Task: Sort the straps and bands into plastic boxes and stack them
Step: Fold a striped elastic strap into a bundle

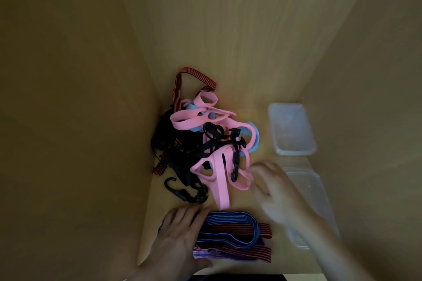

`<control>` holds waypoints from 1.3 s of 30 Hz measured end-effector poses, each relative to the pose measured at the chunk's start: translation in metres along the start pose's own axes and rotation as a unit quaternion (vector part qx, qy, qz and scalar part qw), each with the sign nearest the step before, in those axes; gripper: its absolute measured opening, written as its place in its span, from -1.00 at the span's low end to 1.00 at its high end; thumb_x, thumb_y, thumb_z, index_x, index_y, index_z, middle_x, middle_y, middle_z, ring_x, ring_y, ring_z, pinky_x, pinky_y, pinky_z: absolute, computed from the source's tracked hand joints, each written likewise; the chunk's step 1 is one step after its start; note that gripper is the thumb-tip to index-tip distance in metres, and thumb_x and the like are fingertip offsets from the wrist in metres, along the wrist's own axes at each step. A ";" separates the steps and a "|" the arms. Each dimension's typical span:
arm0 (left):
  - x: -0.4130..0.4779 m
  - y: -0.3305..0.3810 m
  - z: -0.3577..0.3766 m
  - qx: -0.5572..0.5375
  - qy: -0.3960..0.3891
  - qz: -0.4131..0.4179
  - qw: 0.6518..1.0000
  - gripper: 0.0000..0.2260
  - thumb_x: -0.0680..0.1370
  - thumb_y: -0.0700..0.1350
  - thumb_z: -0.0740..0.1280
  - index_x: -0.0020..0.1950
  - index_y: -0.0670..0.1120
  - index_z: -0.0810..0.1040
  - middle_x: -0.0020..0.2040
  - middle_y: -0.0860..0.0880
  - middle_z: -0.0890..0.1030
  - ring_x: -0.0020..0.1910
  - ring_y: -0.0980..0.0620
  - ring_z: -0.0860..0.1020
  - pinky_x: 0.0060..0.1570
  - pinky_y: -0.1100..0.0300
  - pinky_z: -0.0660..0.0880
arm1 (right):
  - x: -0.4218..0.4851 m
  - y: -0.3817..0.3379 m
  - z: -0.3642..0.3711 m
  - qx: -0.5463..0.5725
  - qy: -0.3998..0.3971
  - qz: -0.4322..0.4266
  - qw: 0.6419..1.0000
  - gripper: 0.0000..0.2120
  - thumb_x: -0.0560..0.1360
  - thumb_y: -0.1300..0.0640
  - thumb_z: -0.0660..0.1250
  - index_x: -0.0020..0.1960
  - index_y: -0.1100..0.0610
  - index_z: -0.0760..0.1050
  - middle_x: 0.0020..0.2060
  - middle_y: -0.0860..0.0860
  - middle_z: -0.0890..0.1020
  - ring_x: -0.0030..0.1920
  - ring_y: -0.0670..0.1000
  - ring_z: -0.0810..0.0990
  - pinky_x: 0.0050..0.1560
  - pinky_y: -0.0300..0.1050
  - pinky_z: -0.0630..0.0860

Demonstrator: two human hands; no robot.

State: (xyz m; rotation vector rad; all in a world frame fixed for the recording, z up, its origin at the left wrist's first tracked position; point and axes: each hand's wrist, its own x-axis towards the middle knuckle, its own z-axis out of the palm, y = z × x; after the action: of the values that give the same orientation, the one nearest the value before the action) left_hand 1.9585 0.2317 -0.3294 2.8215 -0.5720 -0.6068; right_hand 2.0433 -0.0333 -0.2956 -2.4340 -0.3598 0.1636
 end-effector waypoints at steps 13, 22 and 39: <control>-0.004 0.005 -0.013 -0.152 0.125 -0.034 0.980 -0.44 0.54 0.40 0.02 0.51 0.27 0.17 0.42 0.33 0.19 0.43 0.33 0.11 0.41 0.41 0.01 | 0.104 -0.010 -0.029 -0.032 0.066 0.055 0.996 -0.81 0.51 0.24 0.30 0.08 0.11 0.60 0.06 0.03 0.57 0.09 0.07 0.52 0.02 -0.11 0.40; -0.019 -0.008 -0.031 -0.259 0.167 -0.070 0.949 -0.60 0.63 0.17 0.24 0.46 0.19 0.33 0.35 0.39 0.22 0.33 0.29 0.34 0.28 0.23 0.43 | 0.173 0.013 -0.051 -0.303 -0.069 0.156 0.938 -0.77 0.51 0.08 0.34 0.14 0.08 0.63 0.21 0.10 0.59 0.37 0.14 0.43 0.56 0.22 -0.01; -0.031 -0.019 -0.036 -0.290 0.274 -0.161 0.903 -0.72 0.60 0.03 0.30 0.32 0.09 0.46 0.26 0.27 0.38 0.33 0.24 0.36 0.30 0.32 0.31 | 0.153 -0.123 0.019 -0.075 -0.011 -0.199 0.977 -0.85 0.49 0.27 0.25 -0.11 0.16 0.60 -0.05 0.03 0.62 -0.05 0.12 0.58 -0.11 0.07 0.56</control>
State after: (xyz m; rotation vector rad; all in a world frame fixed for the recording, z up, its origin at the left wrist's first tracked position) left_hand 1.9540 0.2656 -0.2909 2.3424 0.1672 0.0116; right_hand 2.1588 0.1153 -0.2361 -2.4502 -0.8880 -0.0130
